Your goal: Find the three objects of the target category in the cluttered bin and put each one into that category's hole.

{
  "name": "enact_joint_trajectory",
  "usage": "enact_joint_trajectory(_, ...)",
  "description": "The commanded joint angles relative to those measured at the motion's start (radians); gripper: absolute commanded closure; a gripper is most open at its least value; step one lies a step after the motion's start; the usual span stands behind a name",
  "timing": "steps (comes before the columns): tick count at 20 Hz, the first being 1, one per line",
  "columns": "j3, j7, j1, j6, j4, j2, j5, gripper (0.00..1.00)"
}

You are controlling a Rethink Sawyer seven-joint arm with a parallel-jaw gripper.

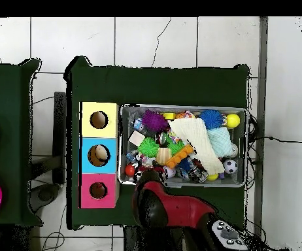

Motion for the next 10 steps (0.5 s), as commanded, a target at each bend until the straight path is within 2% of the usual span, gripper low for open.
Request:
enact_joint_trajectory(1,-0.110,0.120,0.043,-0.123,-0.136,0.208,-0.004,0.00)
enact_joint_trajectory(4,-0.153,0.117,0.061,-0.130,-0.146,0.254,0.013,0.00)
enact_joint_trajectory(10,-0.165,0.116,0.039,-0.153,-0.158,0.308,-0.004,0.00)
